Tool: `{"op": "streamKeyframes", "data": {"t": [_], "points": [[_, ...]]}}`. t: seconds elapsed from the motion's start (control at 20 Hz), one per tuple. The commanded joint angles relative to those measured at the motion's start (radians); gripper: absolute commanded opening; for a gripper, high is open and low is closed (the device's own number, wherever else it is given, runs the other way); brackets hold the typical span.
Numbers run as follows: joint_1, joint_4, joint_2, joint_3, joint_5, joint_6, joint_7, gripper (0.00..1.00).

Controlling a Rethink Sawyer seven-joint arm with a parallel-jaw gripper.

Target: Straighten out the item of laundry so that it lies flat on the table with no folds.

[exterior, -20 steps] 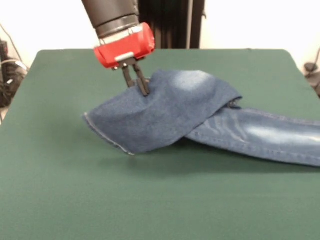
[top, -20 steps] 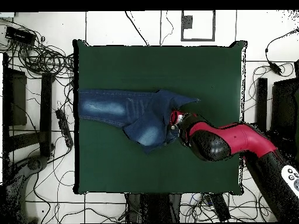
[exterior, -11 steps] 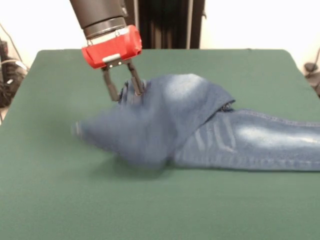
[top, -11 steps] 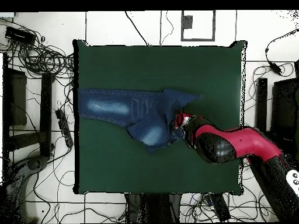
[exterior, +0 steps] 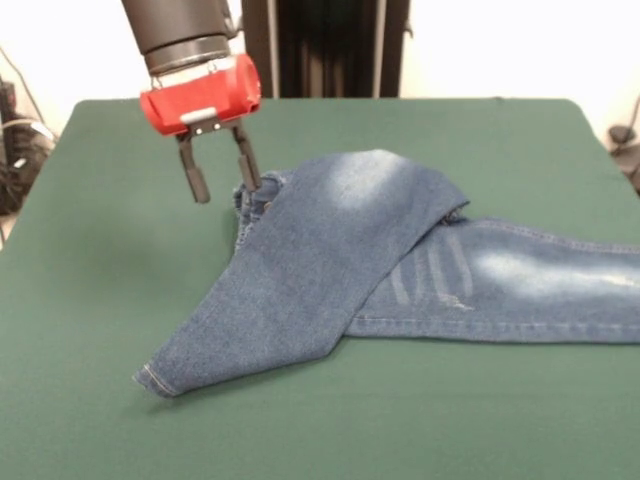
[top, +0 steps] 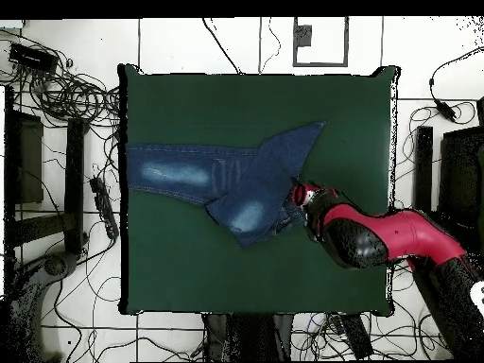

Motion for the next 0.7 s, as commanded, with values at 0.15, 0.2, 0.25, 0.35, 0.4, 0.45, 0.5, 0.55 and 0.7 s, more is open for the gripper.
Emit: {"op": "streamKeyframes", "data": {"t": [0.15,0.2,0.25,0.35,0.4,0.45,0.5,0.55,0.7], "points": [[0.031,-0.132,0.100,-0.002,-0.026,0.048,-0.211,1.00],[0.029,-0.152,0.127,0.005,-0.032,0.047,-0.232,1.00],[0.025,-0.160,0.152,0.009,-0.039,0.039,-0.245,1.00],[0.020,-0.192,0.207,0.021,-0.044,0.038,-0.280,1.00],[0.017,-0.194,0.212,0.024,-0.044,0.038,-0.285,1.00],[0.015,-0.197,0.217,0.027,-0.045,0.039,-0.290,1.00],[0.013,-0.199,0.222,0.030,-0.045,0.040,-0.295,1.00],[0.008,-0.204,0.231,0.037,-0.039,0.050,-0.308,1.00],[-0.005,-0.219,0.259,0.056,-0.020,0.080,-0.348,1.00]]}}
